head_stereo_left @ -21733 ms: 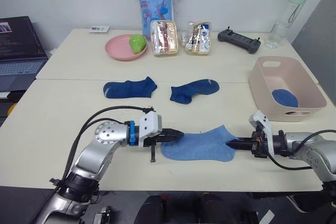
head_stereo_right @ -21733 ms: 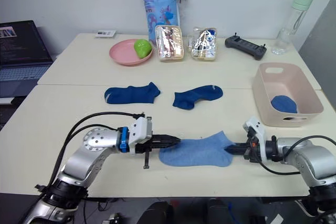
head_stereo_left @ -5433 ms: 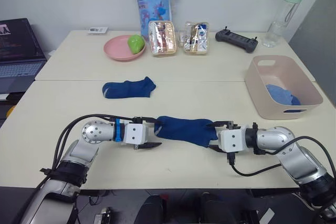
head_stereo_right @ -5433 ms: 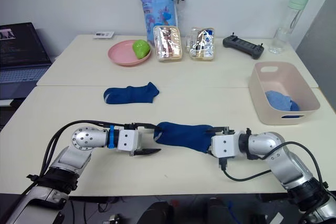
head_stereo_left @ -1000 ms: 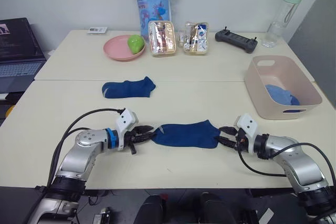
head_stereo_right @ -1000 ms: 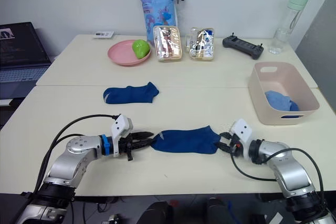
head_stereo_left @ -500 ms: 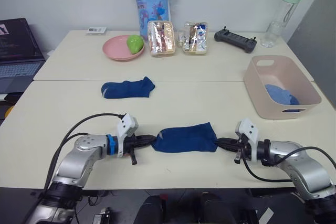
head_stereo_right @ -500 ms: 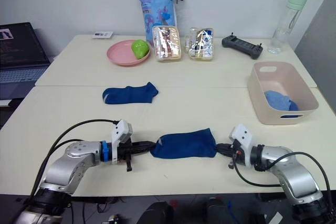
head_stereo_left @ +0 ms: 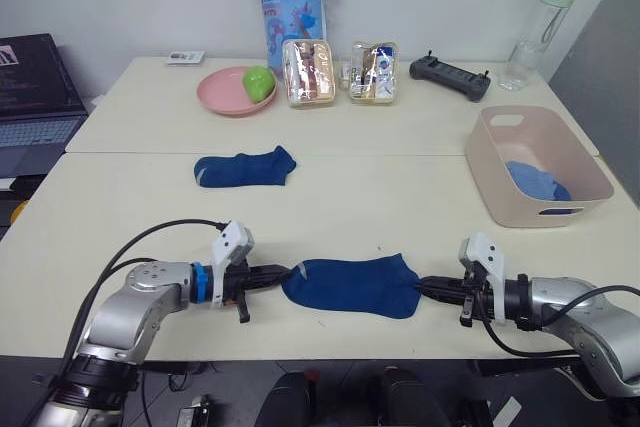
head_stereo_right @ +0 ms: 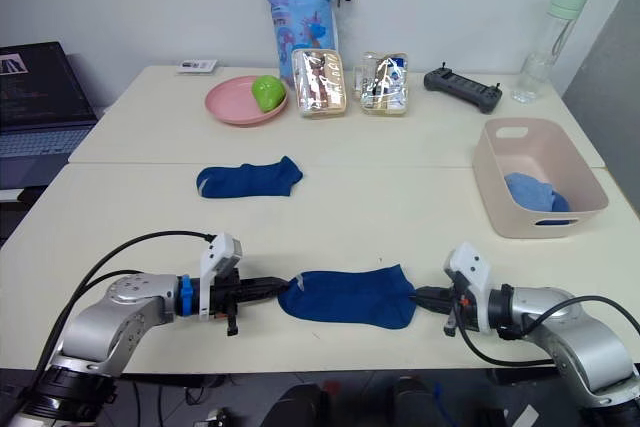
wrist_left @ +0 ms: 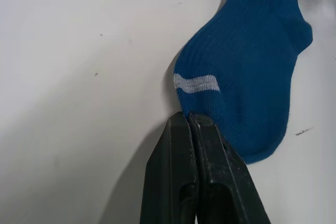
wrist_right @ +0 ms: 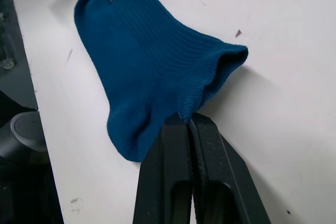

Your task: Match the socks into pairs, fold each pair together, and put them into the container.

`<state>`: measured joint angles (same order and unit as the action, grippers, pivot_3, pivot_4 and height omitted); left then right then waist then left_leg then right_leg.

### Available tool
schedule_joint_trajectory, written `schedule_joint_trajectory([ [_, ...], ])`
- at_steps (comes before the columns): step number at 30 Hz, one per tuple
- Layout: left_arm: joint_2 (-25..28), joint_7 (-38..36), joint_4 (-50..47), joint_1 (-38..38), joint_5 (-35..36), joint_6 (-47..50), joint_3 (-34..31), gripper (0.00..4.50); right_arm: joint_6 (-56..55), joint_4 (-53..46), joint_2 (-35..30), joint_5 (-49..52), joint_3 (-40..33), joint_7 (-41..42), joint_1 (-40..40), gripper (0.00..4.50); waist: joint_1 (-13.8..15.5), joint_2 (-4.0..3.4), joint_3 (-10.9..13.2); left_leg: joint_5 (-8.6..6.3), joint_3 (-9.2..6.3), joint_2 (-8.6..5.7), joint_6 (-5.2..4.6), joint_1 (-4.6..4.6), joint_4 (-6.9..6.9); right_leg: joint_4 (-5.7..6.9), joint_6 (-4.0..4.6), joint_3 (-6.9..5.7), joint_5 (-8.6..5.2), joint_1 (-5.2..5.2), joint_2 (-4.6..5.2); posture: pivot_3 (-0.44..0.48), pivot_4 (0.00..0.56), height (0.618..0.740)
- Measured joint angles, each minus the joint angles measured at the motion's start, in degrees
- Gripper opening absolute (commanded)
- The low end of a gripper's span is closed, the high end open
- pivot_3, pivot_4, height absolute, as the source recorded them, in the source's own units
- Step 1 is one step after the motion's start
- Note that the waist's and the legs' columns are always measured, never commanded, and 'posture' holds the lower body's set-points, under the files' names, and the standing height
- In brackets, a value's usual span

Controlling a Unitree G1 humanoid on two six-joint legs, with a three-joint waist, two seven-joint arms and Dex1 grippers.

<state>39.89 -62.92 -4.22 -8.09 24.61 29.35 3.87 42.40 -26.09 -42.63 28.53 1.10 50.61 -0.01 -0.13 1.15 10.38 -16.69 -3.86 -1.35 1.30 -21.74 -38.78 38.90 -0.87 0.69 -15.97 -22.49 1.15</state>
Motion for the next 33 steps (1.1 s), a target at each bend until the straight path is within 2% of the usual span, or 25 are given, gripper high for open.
schedule_joint_trajectory([
  [4,-0.67,0.39,0.19,-0.15,-0.76,-1.11,0.36,0.0,0.14,0.06,-0.45,-0.34,0.29,-0.16,0.68,0.04,0.01,0.0,0.0,0.0,0.0,0.0,0.0,0.01,0.0,0.0,0.0,0.0,0.0,0.01,0.0,0.0,0.15,0.74],
  [5,-0.86,0.54,0.29,-0.3,-0.91,-1.25,0.43,0.0,0.01,0.27,-0.47,-0.5,0.38,-0.21,0.73,0.25,0.01,0.0,0.0,0.0,0.0,0.0,0.0,0.0,0.0,0.0,0.0,0.01,0.0,0.01,0.0,0.0,0.15,0.74],
  [7,-0.98,0.85,0.35,-0.62,-1.01,-1.26,0.51,0.38,-1.35,0.82,-0.45,-1.44,0.52,-0.56,0.72,0.69,0.01,0.0,0.0,0.0,0.01,0.0,0.0,0.01,-0.01,0.0,0.0,0.0,0.0,0.01,0.0,0.0,0.15,0.74],
  [12,-0.25,0.35,1.69,-1.53,-0.65,-1.93,-0.31,1.84,-5.94,4.46,-1.0,-3.17,-0.37,-0.49,0.7,2.46,-0.02,0.0,0.0,0.0,0.01,0.0,0.0,0.01,-0.01,0.0,0.0,-0.01,0.0,0.0,0.0,0.0,0.15,0.74],
  [17,2.12,0.12,5.48,-1.63,-0.78,-3.9,-4.86,3.4,-8.14,6.15,-0.97,-2.44,-4.52,-0.87,-1.05,4.3,-0.15,-0.01,0.0,0.0,0.02,0.01,0.0,0.02,0.0,0.02,0.0,0.0,0.0,-0.02,0.0,0.0,0.15,0.74],
  [18,2.09,0.81,6.28,-1.63,-0.77,-4.71,-6.24,3.73,-8.05,5.96,-0.53,-1.93,-5.54,-1.32,-2.46,4.5,-0.17,-0.01,0.0,0.0,0.03,0.01,0.0,0.02,0.0,0.02,0.0,0.01,0.0,-0.03,0.0,0.0,0.15,0.74],
  [20,1.13,2.91,7.37,-1.71,-0.96,-7.62,-8.99,4.36,-7.73,4.46,-0.08,-1.4,-6.27,-2.41,-5.07,4.5,-0.09,-0.01,0.0,0.0,0.0,0.01,0.0,0.0,0.0,0.01,0.0,0.0,0.0,-0.03,0.0,0.0,0.15,0.74],
  [21,-0.2,4.94,8.18,-2.05,-1.54,-10.14,-10.41,4.46,-7.75,3.43,0.1,-2.08,-5.54,-3.29,-6.6,4.5,0.0,-0.01,0.0,0.0,-0.01,0.01,0.0,0.0,0.0,0.0,0.0,-0.01,0.0,-0.03,0.0,0.0,0.15,0.74],
  [23,-2.74,9.26,10.03,-3.48,-3.66,-15.0,-11.44,4.46,-7.9,1.76,0.83,-4.09,-2.84,-5.22,-9.64,4.5,0.04,0.0,0.0,0.0,-0.02,0.01,0.01,-0.03,0.0,-0.01,0.0,-0.02,0.01,-0.04,0.01,0.0,0.15,0.74],
  [26,-5.92,15.77,14.79,-6.58,-8.13,-21.46,-11.86,4.46,-6.14,0.71,6.89,-5.03,0.19,-10.55,-15.04,4.5,0.08,0.01,0.0,0.01,-0.01,0.01,0.02,-0.1,-0.02,0.04,0.0,0.0,0.02,-0.13,0.01,0.0,0.15,0.74],
  [30,-10.71,20.81,22.67,-15.5,-12.4,-26.49,-9.86,4.46,-3.2,-0.51,12.84,-6.23,4.37,-15.79,-22.93,4.5,0.44,0.05,-0.02,0.02,-0.08,-0.06,0.04,-0.19,-0.06,0.04,-0.04,-0.1,0.05,-0.17,0.02,0.0,0.15,0.74],
  [33,-14.71,23.6,30.46,-21.93,-14.5,-29.56,-8.32,4.46,-3.07,-0.62,13.69,-7.5,6.18,-16.86,-23.69,4.5,0.73,0.17,-0.1,0.02,-0.04,-0.1,0.03,-0.27,-0.06,-0.09,-0.04,-0.09,0.05,-0.18,0.07,0.0,0.15,0.74],
])
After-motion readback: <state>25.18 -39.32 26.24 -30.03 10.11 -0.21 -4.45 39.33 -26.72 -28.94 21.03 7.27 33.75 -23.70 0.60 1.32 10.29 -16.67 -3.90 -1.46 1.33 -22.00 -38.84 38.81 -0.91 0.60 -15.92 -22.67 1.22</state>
